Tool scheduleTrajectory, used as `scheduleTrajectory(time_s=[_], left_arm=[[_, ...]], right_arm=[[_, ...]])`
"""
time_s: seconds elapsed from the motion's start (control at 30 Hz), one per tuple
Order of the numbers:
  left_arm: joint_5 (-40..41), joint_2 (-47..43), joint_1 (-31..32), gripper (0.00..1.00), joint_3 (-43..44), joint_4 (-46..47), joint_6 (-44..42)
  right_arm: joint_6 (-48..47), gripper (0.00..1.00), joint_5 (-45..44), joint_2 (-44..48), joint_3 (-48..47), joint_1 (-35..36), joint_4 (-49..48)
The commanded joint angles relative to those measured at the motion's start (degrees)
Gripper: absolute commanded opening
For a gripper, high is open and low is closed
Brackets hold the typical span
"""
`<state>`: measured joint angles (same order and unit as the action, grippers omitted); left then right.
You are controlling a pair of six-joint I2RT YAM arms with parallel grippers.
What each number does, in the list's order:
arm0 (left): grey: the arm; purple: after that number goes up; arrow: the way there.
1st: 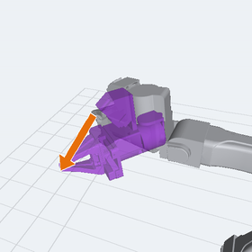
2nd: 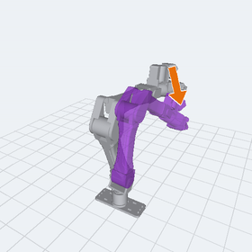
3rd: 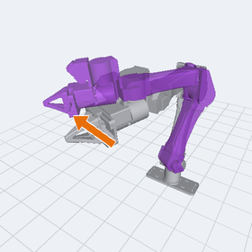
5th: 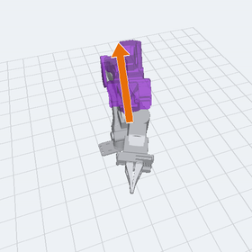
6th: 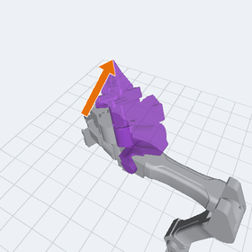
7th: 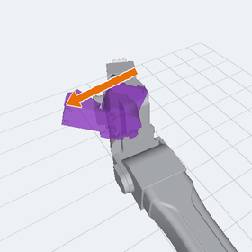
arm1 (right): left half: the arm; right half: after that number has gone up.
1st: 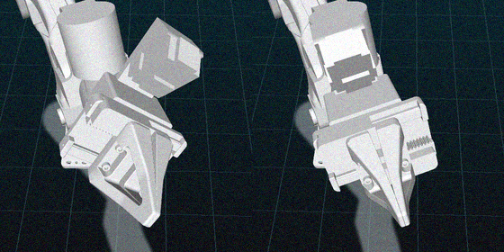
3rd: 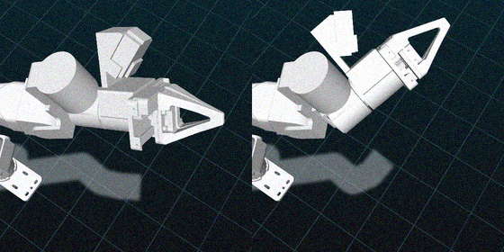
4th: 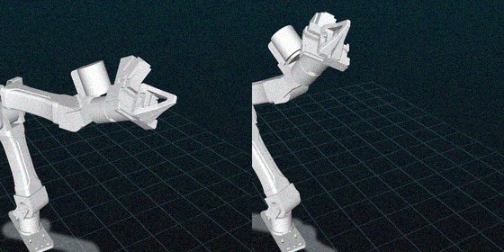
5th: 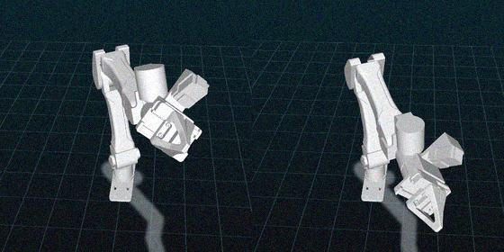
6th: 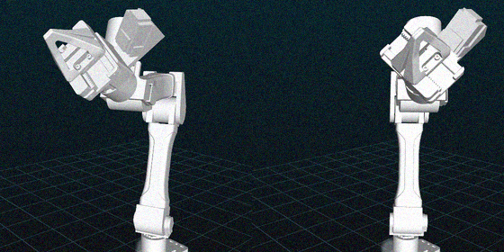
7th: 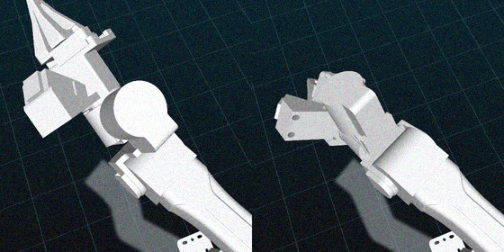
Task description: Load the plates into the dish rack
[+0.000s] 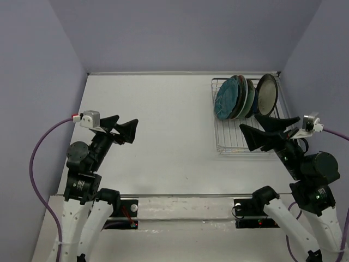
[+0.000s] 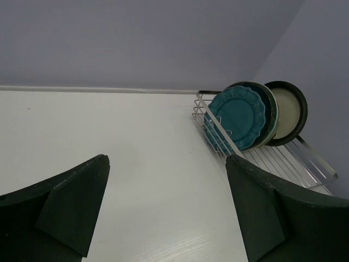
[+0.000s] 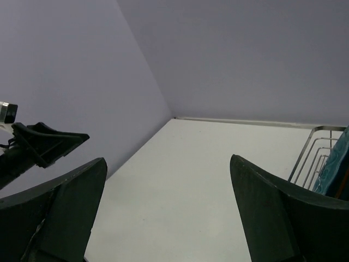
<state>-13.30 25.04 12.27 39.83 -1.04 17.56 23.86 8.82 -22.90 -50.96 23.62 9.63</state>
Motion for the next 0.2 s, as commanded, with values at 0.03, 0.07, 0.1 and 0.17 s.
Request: scheduleTrajectory(time_s=[0.03, 0.07, 0.1, 0.17], left_arm=[[-5.05, 1.41, -0.23, 0.99, -1.07, 5.43, -1.30], [-5.59, 1.77, -0.23, 0.99, -1.07, 5.52, -1.48], [-5.86, 1.86, -0.23, 0.99, -1.16, 5.69, -1.39], [-6.12, 1.94, -0.23, 0.99, -1.60, 6.22, -0.34]], right_arm=[[2.16, 1.00, -2.22, -0.57, 4.64, -0.06, 0.48], [2.59, 1.00, -2.40, -1.70, 4.73, -0.06, 0.57], [2.69, 1.00, -2.14, -2.32, 4.47, -0.06, 0.57], [2.77, 1.00, -0.92, -3.47, 3.24, -0.06, 0.57]])
